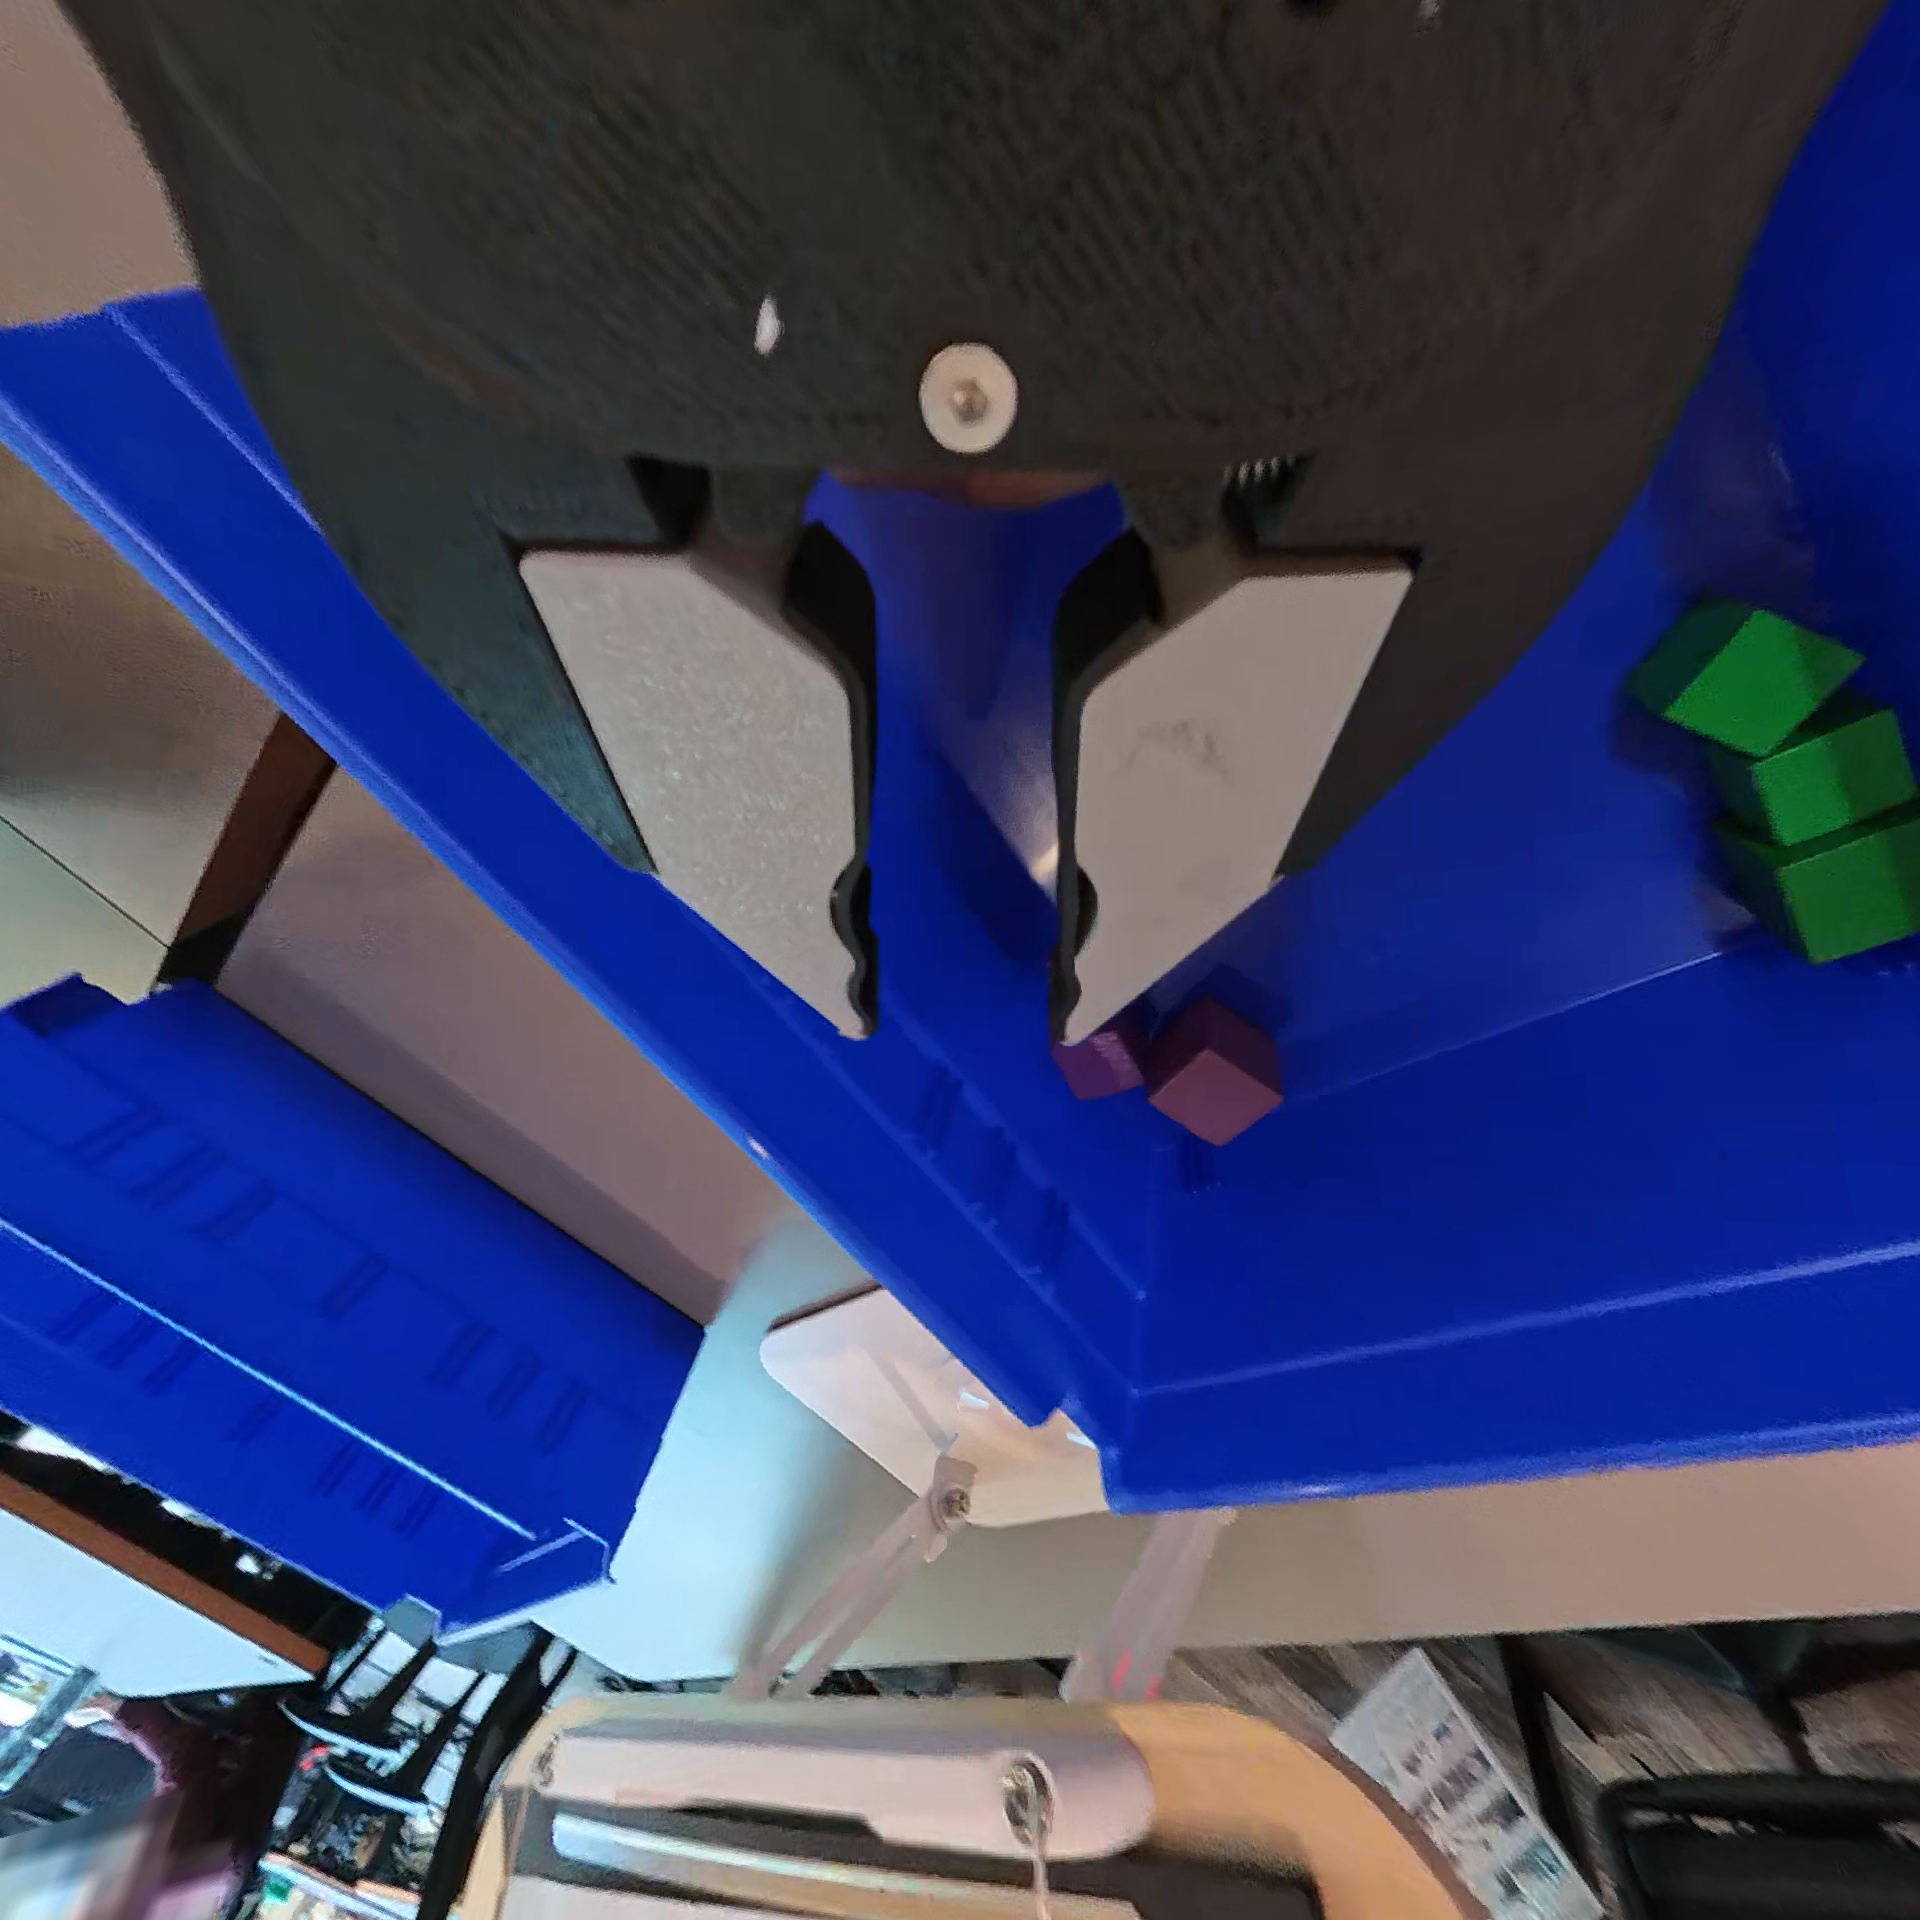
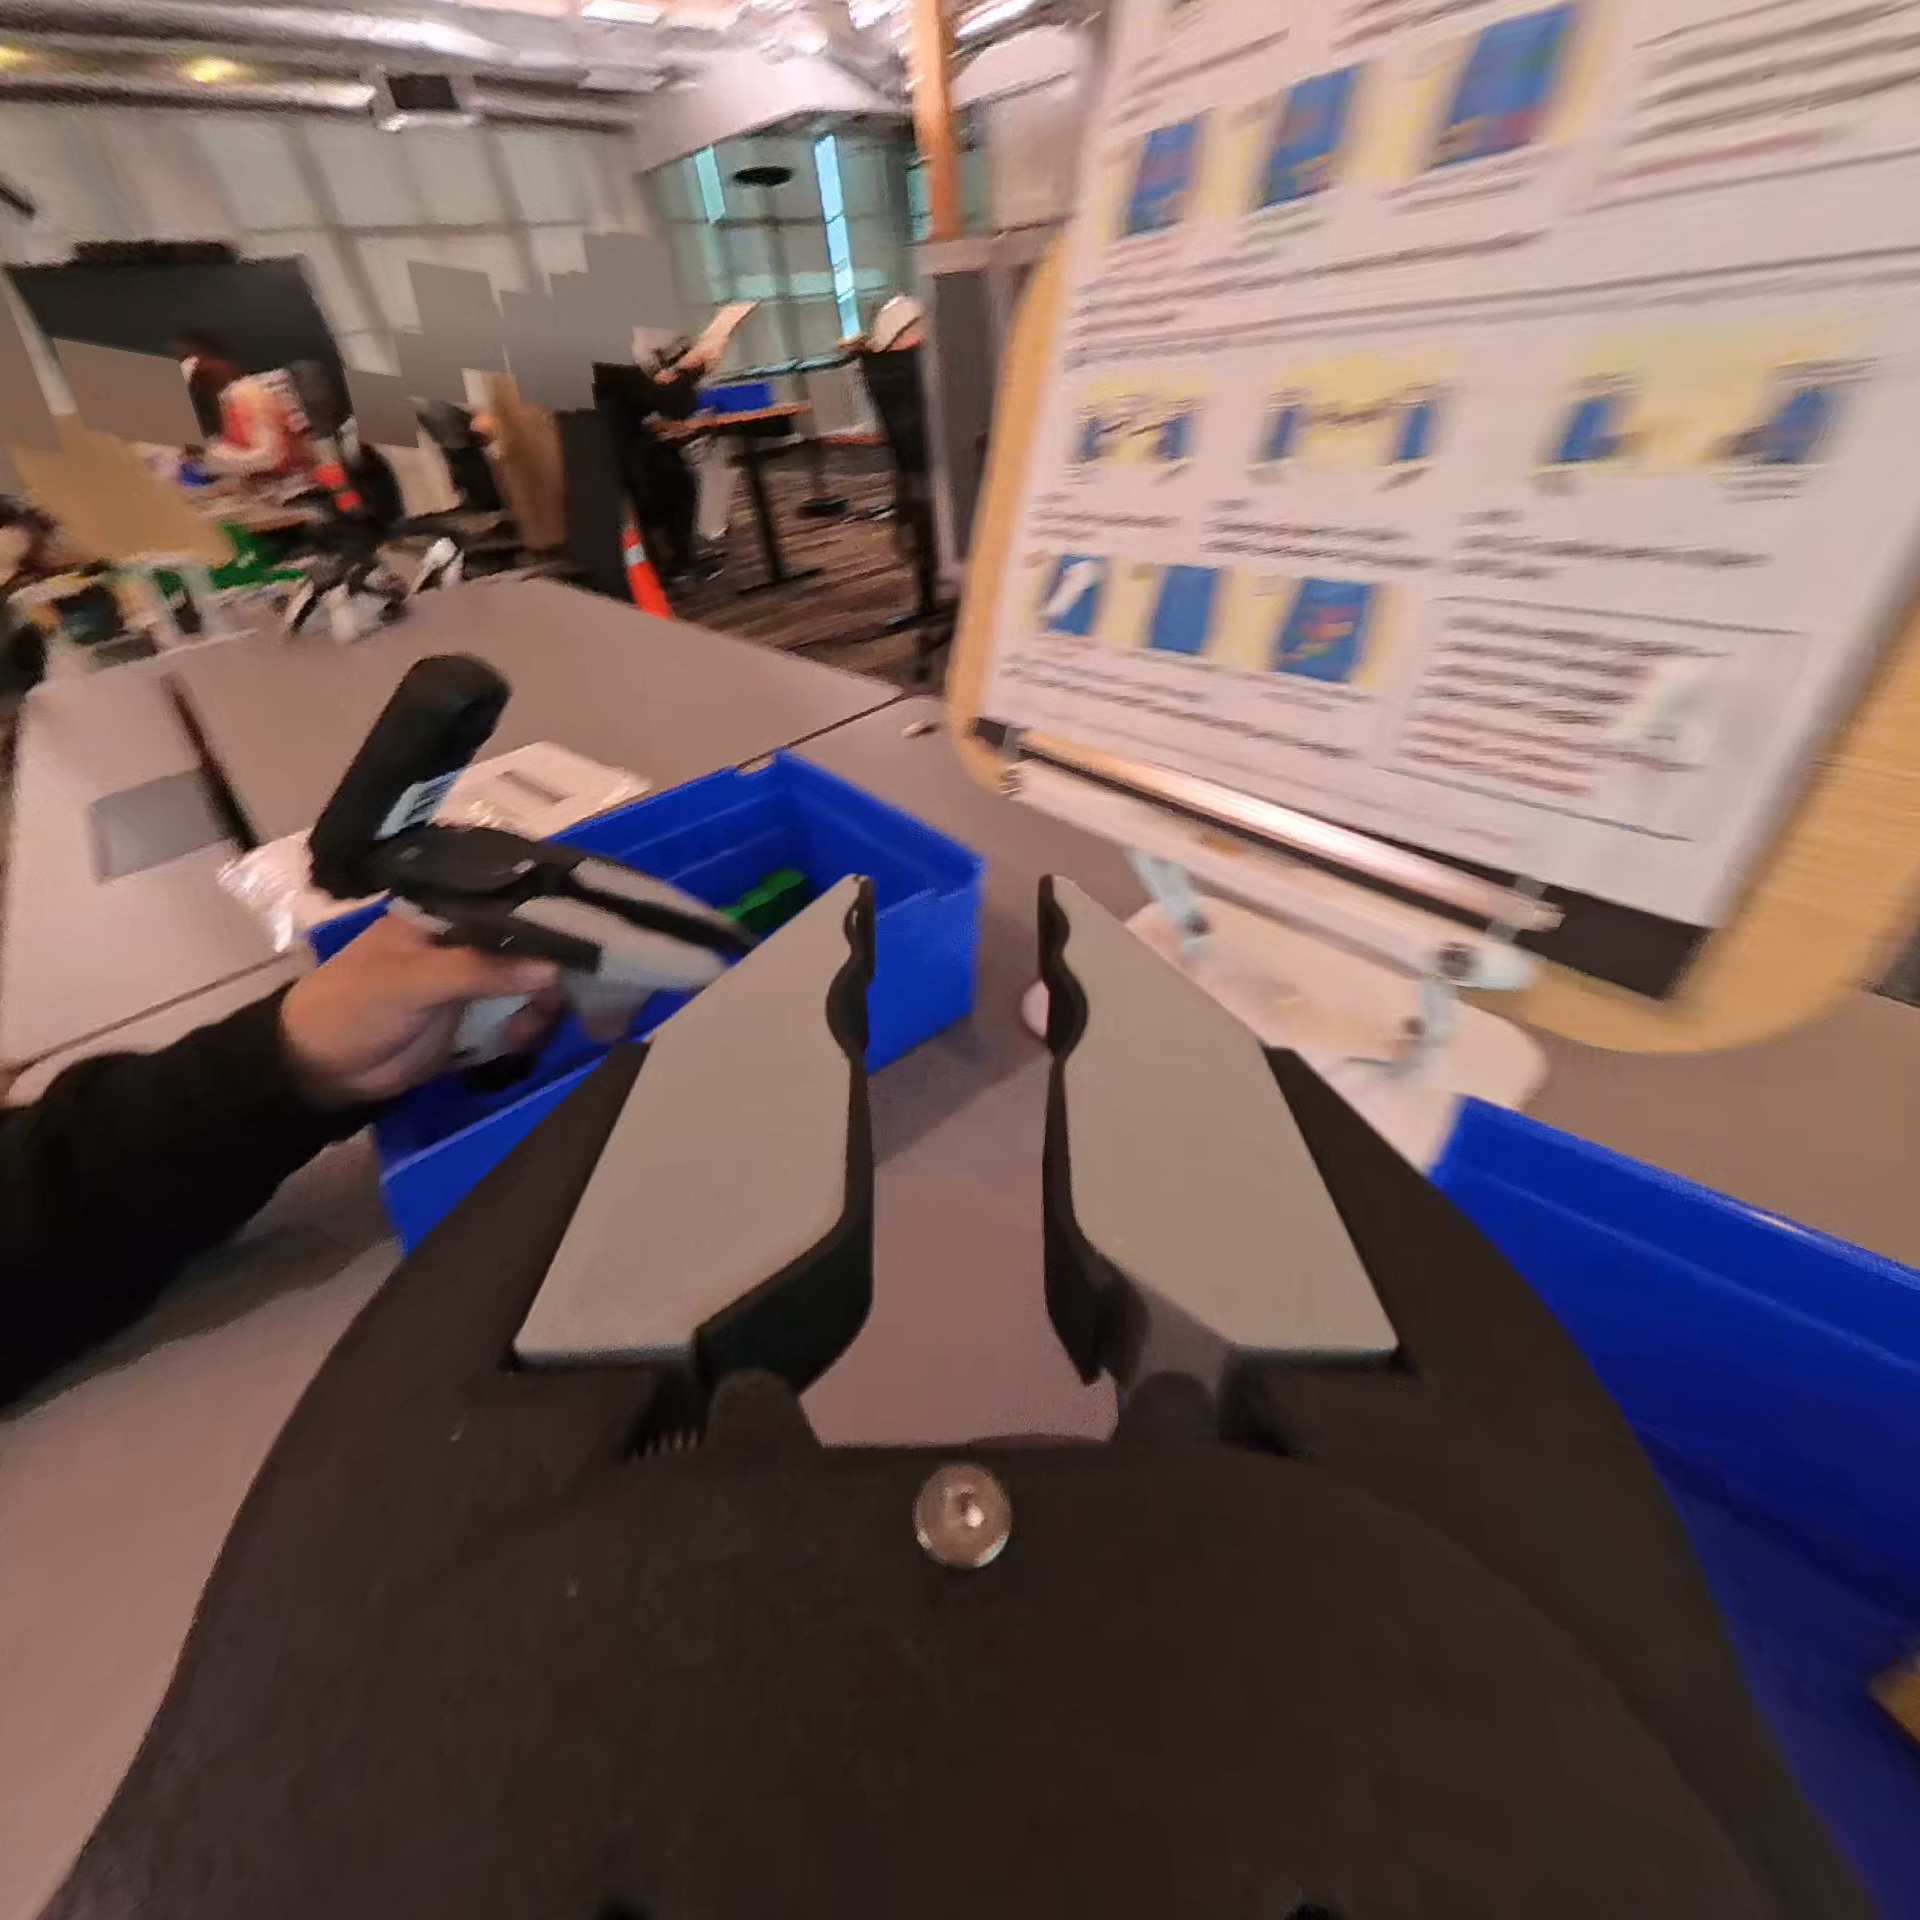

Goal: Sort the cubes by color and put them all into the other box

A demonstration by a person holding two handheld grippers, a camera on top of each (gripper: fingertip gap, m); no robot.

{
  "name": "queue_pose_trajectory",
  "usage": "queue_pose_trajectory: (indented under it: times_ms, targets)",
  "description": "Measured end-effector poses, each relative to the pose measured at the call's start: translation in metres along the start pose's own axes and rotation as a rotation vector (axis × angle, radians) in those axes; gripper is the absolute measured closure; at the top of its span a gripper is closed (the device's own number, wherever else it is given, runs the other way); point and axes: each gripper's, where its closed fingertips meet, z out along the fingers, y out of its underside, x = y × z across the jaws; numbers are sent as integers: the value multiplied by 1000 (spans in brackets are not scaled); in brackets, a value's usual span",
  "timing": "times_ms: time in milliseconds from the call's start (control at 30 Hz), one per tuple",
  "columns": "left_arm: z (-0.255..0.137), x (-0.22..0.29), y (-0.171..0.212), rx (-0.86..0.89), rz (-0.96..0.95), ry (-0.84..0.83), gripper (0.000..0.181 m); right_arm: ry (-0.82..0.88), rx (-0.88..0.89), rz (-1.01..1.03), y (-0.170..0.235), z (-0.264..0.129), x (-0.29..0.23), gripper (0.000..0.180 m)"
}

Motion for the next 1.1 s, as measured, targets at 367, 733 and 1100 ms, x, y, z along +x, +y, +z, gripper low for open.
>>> queue_pose_trajectory:
  times_ms: [367, 733, 1100]
  targets:
    - [-2, -16, 0, 0, -5, -106, 144, 134, -373, -150, 136, 82, -31, 151]
    - [0, -16, 3, -21, 21, -119, 140, 170, -538, -102, 193, 92, -5, 137]
    - [3, -17, 7, -71, 114, -190, 137, 148, -567, -6, 209, 95, -1, 136]
